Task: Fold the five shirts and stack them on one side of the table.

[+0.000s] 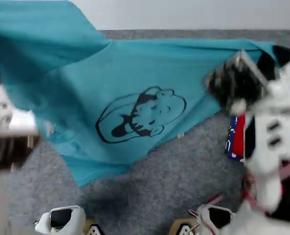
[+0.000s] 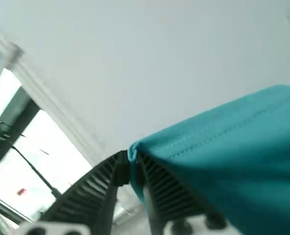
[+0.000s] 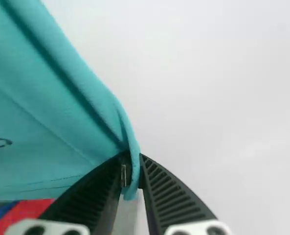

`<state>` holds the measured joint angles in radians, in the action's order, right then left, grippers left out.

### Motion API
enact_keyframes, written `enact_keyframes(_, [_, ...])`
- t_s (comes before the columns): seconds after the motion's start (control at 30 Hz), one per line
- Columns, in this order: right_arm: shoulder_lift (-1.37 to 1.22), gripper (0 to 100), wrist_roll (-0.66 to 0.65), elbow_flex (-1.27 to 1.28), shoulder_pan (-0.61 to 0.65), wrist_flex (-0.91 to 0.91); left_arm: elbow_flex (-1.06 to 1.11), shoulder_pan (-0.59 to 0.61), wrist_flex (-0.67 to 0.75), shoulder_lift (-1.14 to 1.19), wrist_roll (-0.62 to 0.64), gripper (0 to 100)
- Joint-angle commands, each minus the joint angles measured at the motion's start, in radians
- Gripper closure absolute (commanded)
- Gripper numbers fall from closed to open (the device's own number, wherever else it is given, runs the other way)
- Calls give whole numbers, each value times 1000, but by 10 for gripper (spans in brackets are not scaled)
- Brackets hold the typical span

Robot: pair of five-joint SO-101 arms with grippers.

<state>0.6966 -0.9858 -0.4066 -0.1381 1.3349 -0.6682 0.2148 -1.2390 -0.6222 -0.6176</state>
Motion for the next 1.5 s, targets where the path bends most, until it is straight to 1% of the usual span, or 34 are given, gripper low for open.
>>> enact_keyframes(0.0, [15, 988, -29, 2, -24, 1, -15, 6, -6, -2, -41, 995])
enact_keyframes(0.1, [-1, 988, -34, 81, -22, -25, 58, 0, -6, 35, -61, 995])
enact_keyframes(0.2, [-48, 988, -34, 163, 5, -62, 151, 3, -2, 101, -86, 995])
enact_keyframes(0.3, [-131, 988, -34, 245, 44, -90, 251, 3, 3, 195, -91, 995])
enact_keyframes(0.37, [-209, 988, -34, 299, 71, -125, 308, 3, 44, 275, -91, 995])
enact_keyframes(0.47, [-352, 988, -31, 358, 81, -226, 369, 3, 164, 407, -91, 995])
enact_keyframes(0.63, [-567, 988, -29, 359, 77, -443, 375, -17, 374, 595, -87, 995])
enact_keyframes(0.87, [-713, 988, -29, 358, 79, -734, 374, -57, 687, 744, -89, 995])
enact_keyframes(0.97, [-740, 988, -29, 358, 79, -832, 352, -77, 763, 776, -91, 995])
enact_keyframes(1.2, [-745, 988, -29, 350, 79, -960, 180, -84, 764, 836, -91, 995])
enact_keyframes(1.3, [-750, 988, -29, 330, 79, -963, 153, -84, 755, 841, -91, 995])
enact_keyframes(1.37, [-751, 988, -29, 331, 81, -960, 153, -84, 707, 841, -91, 995])
enact_keyframes(1.47, [-746, 988, -29, 331, 81, -903, 153, -84, 577, 839, -91, 995])
